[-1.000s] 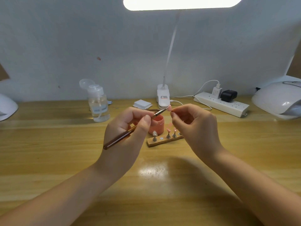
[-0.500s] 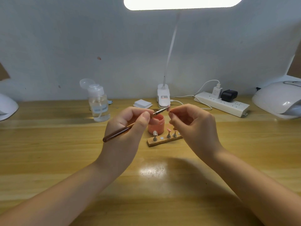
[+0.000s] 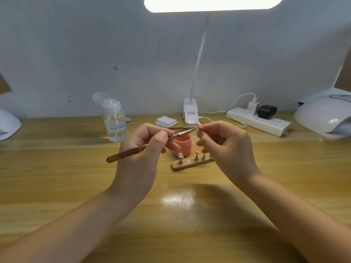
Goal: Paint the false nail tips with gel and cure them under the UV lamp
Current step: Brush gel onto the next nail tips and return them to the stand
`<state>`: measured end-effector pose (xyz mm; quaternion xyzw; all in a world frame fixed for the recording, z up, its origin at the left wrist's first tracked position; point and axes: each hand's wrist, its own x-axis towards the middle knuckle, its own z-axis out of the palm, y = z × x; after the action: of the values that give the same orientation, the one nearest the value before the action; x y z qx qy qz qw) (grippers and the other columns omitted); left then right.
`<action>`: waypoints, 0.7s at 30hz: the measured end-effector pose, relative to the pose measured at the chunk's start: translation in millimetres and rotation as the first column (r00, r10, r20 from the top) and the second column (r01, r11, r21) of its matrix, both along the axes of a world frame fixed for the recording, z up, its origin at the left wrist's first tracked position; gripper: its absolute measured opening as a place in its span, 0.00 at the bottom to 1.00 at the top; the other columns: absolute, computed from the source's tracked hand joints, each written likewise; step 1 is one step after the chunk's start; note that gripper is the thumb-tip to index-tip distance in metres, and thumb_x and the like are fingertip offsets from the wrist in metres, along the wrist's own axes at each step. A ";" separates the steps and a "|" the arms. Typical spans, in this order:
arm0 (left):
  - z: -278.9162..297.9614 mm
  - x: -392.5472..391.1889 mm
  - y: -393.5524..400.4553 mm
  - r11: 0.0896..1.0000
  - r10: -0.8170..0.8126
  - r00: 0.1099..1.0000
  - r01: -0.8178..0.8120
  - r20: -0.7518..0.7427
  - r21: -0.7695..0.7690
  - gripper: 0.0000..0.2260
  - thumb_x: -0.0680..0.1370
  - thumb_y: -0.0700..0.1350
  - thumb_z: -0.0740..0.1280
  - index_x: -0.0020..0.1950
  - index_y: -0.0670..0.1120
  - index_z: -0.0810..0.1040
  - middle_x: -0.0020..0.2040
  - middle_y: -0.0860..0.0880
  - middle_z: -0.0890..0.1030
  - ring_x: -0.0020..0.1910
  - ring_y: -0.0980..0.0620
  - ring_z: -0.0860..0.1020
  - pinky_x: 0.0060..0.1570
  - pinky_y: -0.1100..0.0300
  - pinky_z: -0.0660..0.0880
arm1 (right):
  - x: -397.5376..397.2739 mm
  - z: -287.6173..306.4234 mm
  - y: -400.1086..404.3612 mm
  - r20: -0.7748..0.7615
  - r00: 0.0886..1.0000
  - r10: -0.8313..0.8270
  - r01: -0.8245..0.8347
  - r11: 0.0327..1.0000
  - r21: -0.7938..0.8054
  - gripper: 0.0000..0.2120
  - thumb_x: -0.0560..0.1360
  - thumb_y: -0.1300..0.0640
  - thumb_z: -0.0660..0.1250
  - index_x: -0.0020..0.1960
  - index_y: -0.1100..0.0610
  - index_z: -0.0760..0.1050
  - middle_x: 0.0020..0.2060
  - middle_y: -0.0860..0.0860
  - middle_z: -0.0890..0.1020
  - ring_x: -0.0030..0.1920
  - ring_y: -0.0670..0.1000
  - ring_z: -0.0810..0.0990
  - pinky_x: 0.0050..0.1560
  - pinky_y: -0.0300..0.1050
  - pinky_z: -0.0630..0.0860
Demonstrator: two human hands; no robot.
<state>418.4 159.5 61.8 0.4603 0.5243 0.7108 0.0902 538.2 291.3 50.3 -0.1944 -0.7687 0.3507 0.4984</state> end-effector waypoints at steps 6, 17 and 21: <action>0.9 0.2 0.3 0.998 -0.044 0.998 0.042 -0.038 -0.044 0.06 0.79 0.40 0.66 0.45 0.45 0.82 0.37 0.51 0.85 0.36 0.61 0.80 0.37 0.72 0.72 | -0.4 -1.2 -1.2 0.008 1.000 0.004 -0.004 1.000 -0.010 0.05 0.74 0.62 0.71 0.49 0.55 0.81 0.38 0.50 0.84 0.39 0.50 0.84 0.40 0.52 0.81; 1.0 -1.2 0.8 0.998 -0.058 0.974 0.063 -0.218 0.014 0.05 0.76 0.38 0.69 0.50 0.46 0.81 0.39 0.60 0.84 0.37 0.63 0.81 0.38 0.74 0.73 | -1.1 0.3 0.4 -0.062 0.997 0.039 -0.048 0.989 -0.143 0.05 0.73 0.63 0.71 0.48 0.56 0.81 0.36 0.51 0.85 0.36 0.49 0.85 0.36 0.40 0.81; -0.7 -2.9 -1.2 0.995 -0.094 0.933 0.097 -0.347 -0.009 0.05 0.78 0.39 0.67 0.50 0.46 0.82 0.42 0.59 0.83 0.42 0.61 0.81 0.41 0.73 0.72 | -0.7 1.9 -0.1 -0.077 0.995 0.056 -0.067 0.985 -0.159 0.05 0.73 0.64 0.72 0.48 0.58 0.82 0.37 0.52 0.85 0.36 0.50 0.85 0.35 0.38 0.80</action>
<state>415.6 158.4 61.1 0.6036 0.5061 0.6154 0.0287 537.5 291.2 52.1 -0.1973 -0.7249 0.4338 0.4975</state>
